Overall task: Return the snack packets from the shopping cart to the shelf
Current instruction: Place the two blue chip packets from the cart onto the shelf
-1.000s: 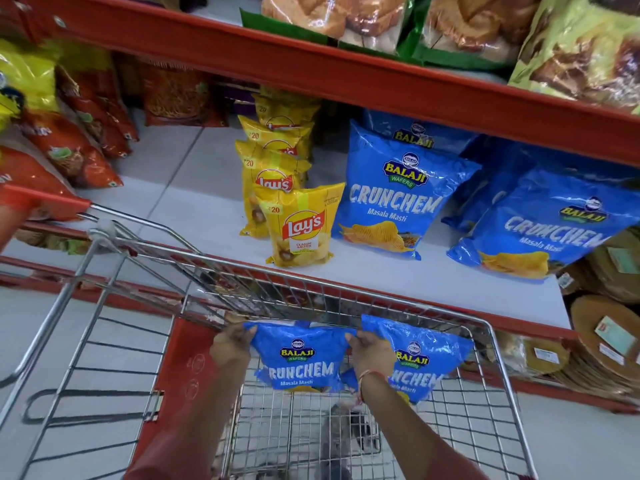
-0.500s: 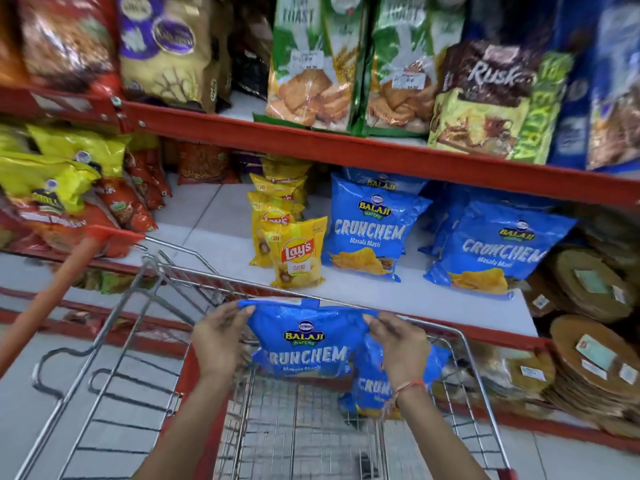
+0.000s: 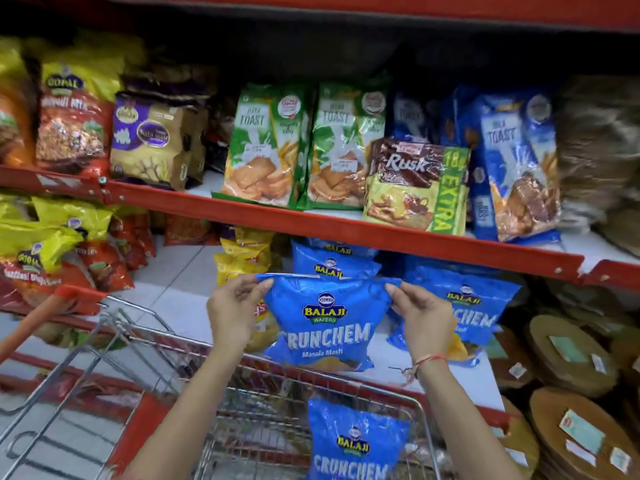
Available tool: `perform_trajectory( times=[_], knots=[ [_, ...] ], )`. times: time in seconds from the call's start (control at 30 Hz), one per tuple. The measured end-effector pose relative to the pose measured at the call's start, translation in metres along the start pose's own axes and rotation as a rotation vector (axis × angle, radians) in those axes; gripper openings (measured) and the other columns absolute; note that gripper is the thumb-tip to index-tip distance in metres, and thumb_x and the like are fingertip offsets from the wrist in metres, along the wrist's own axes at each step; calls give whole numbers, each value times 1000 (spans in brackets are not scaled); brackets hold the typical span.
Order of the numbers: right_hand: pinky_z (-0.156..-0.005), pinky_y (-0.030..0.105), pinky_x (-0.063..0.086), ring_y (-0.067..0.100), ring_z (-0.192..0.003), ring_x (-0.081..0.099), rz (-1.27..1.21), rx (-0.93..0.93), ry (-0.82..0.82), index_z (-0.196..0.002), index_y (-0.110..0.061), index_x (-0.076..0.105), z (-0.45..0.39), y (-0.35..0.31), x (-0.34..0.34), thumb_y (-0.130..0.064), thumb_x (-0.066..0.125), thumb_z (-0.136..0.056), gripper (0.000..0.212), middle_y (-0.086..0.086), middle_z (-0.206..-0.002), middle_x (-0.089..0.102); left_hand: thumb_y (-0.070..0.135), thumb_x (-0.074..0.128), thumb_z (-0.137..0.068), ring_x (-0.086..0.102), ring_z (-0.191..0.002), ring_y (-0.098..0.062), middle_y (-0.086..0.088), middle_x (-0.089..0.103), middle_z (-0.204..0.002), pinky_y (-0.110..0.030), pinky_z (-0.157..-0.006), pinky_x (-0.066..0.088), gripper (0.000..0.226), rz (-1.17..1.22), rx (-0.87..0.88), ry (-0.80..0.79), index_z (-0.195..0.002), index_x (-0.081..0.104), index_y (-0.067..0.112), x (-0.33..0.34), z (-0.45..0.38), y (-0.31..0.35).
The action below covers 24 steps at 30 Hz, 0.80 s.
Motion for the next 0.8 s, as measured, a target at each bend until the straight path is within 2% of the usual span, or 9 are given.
perform_trajectory(
  times=[0.07, 0.13, 0.2, 0.27, 0.4, 0.53, 0.67, 0.73, 0.8],
  knots=[
    [-77, 42, 59, 25, -70, 71, 32, 5, 10, -73, -28, 72, -14, 8, -6, -16, 79, -76, 14, 10, -77, 74, 12, 78, -76, 64, -75, -23, -14, 71, -79, -40, -76, 55, 11, -24, -16, -11, -82, 69, 8, 19, -3, -4],
    [-80, 49, 60, 25, -69, 70, 60, 26, -3, -83, -13, 77, -25, 20, -9, -15, 78, -77, 7, 10, -77, 73, 12, 79, -75, 63, -69, -22, -6, 68, -70, -40, -74, 55, 13, -46, -35, -21, -74, 67, 17, 34, -6, -13],
    [-81, 50, 59, 26, -72, 70, 110, 45, -20, -93, -1, 75, -35, 34, -8, -16, 78, -78, 21, 13, -80, 74, 10, 79, -73, 62, -65, -20, 1, 65, -62, -36, -69, 55, 16, -54, -47, -24, -70, 66, 19, 46, -9, -25],
    [-82, 50, 60, 26, -73, 70, 146, 64, -29, -97, 2, 74, -44, 46, -6, -17, 78, -78, 27, 20, -88, 75, 11, 81, -72, 61, -61, -18, 0, 64, -62, -27, -61, 54, 12, -72, -70, -17, -75, 69, 9, 55, -13, -41],
    [-82, 50, 59, 24, -71, 70, 186, 97, -20, -97, 1, 74, -50, 68, -7, -18, 78, -77, 28, 21, -88, 76, 8, 78, -74, 61, -49, 7, -13, 69, -78, -11, -53, 54, 27, -89, -101, -74, -93, 68, -7, 66, -16, -66],
    [-79, 34, 58, 18, -74, 69, 170, 80, -26, -101, -5, 73, -46, 82, -12, -20, 76, -80, 26, 6, -83, 73, 8, 76, -77, 64, -70, -12, -9, 69, -86, -2, -58, 53, 24, -51, -89, -70, -98, 69, -3, 63, -8, -68],
    [-67, 2, 48, -10, -71, 63, 171, 58, 73, -94, -11, 70, -7, 106, -28, -22, 73, -83, 15, -4, -82, 69, 12, 72, -81, 64, -71, 13, 8, 69, -82, 3, -69, 49, 16, -57, -66, 33, -94, 69, 21, 38, 40, -85],
    [-59, -3, 45, -8, -66, 63, 231, 90, 96, -87, -13, 70, 24, 124, -38, -23, 71, -85, 10, -6, -76, 68, 11, 72, -81, 65, -74, 6, 4, 70, -83, 2, -70, 49, 15, -67, -133, 31, -92, 68, 21, 34, 69, -108],
    [-57, 3, 45, 4, -65, 65, 330, 150, 85, -85, -14, 70, 54, 145, -45, -24, 69, -86, 11, -4, -71, 69, 7, 72, -80, 66, -80, -12, -5, 71, -86, -1, -71, 50, 14, -105, -199, -15, -93, 69, 10, 35, 92, -135]
  ],
)
Point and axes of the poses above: each hand's wrist, its own z-axis away from the middle knuckle, its own x-axis out of the palm, y = z × x, the point moved 7 cm from there along -z, towards the middle knuckle
